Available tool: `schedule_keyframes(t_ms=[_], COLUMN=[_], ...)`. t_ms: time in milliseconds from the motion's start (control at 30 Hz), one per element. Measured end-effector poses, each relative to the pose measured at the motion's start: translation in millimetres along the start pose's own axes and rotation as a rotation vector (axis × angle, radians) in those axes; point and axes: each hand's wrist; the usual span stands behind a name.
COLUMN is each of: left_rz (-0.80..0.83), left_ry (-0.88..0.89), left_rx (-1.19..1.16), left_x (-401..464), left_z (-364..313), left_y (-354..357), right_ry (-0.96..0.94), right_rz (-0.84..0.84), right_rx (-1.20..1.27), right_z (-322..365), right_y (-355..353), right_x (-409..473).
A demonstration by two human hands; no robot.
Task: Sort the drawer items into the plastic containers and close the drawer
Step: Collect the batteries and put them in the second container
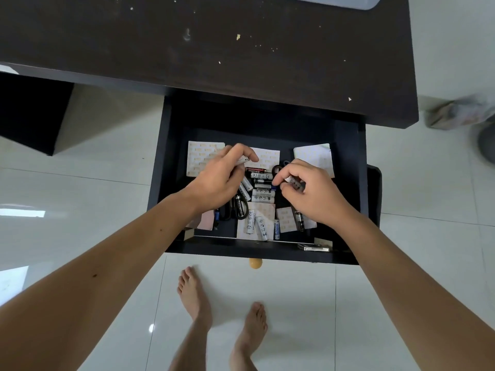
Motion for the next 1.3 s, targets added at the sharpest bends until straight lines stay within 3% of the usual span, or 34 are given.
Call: schedule_keyframes(t_ms=[367,500,700,867,1100,1300], left_rz=[-0.017,-0.011,-0.018,0.153,0.13,0.138], left_ry=[0.054,0.034,-0.051,0.032,0.003,0.082], left_rx=[0.468,0.442,0.211,0.155,0.201,0.606], left_x=[18.8,19.0,10.6,-2.9,-4.3,-5.5], left_z=[10.4,10.3,1.9,0.9,11.7,13.0], left_y=[8.8,9.0,-7.6,-13.5,-15.6,-16.5], right_ry=[-0.025,-0.06,-0.103,-0.088,-0.035,-0.05], right_rz=[0.131,0.136,0.163,0.183,0.047,0.003], right_rx=[-0.345,-0.44,-0.538,-0.493,-0.185,-0.028], right_z=[-4.4,-2.3,-0.8,1.4,1.6,0.3], right_y=[13.6,13.7,13.6,10.8,0.3,2.1], right_x=[16.0,16.6,17.9,17.7,5.1,8.4])
Point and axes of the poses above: each hand's wrist, its own x-axis towards the middle knuckle, its own y-axis out of the palm, z = x × y, and after that the axes turned 8 degrees about z, right-handed
